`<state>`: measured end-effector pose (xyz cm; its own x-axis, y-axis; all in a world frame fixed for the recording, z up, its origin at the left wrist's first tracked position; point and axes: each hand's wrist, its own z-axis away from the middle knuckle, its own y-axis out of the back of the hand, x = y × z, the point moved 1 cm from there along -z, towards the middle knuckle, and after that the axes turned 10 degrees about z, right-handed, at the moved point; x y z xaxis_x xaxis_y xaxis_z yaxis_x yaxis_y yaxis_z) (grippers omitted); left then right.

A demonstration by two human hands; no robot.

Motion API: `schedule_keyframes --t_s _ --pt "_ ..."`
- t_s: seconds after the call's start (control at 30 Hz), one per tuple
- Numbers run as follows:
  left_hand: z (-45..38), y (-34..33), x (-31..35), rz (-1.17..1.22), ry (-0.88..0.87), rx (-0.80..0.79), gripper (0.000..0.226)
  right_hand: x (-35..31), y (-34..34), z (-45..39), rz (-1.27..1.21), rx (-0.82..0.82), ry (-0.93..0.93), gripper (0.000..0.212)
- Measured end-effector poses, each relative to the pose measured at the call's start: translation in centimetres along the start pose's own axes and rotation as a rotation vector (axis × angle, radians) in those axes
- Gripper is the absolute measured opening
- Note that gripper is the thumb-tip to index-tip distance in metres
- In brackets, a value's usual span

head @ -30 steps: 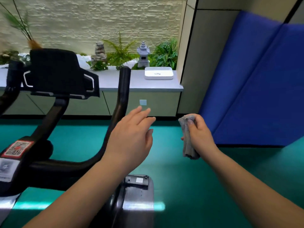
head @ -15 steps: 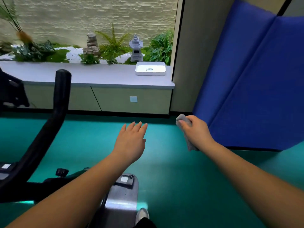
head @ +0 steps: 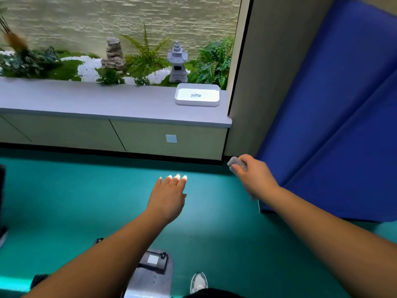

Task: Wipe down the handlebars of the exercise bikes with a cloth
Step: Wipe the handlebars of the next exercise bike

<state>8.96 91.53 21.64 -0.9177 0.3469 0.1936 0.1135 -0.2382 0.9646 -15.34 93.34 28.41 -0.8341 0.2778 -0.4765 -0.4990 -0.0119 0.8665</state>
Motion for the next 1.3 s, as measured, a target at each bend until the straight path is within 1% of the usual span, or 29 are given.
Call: schedule_keyframes --t_s 0.1,0.23,0.3,0.4,0.53,0.63,0.77,0.97,1.1,1.3 --pt "-2.7 0.0 -0.9 -0.038 -0.007 -0.018 0.056 0.1 0.1 -3.6 0.033 -0.006 0.007 0.017" --pt "-6.2 -0.1 -2.8 -0.020 0.052 -0.021 0.057 -0.5 -0.3 -9.2 0.074 -0.030 0.041 0.018" --pt "-8.5 0.3 -3.9 -0.008 0.088 -0.051 0.057 -1.3 -0.8 -12.5 0.083 -0.046 0.082 0.020" --pt "-12.3 0.8 -5.6 -0.013 0.148 -0.075 0.057 -3.0 -1.7 -18.1 0.103 -0.069 0.167 0.021" --pt "-17.2 1.7 -8.0 -0.012 0.252 0.011 0.058 -5.9 -2.9 -26.4 0.163 -0.116 0.319 0.024" --pt "-20.5 3.3 -9.8 0.021 0.339 0.025 0.058 -8.7 -3.8 -31.9 0.200 -0.175 0.413 0.024" --pt "-22.7 5.3 -13.0 0.064 0.491 0.068 0.058 -14.0 -5.6 -37.5 0.203 -0.211 0.533 0.026" --pt "-21.8 6.7 -19.1 0.101 0.727 0.086 0.059 -23.0 -11.0 -41.4 0.212 -0.314 0.694 0.023" --pt "-21.3 7.1 -25.1 0.124 0.853 0.105 0.059 -30.1 -15.7 -43.2 0.266 -0.358 0.830 0.025" --pt "-21.2 8.1 -35.1 0.168 0.959 0.114 0.059 -41.2 -21.4 -45.9 0.306 -0.387 0.928 0.029"
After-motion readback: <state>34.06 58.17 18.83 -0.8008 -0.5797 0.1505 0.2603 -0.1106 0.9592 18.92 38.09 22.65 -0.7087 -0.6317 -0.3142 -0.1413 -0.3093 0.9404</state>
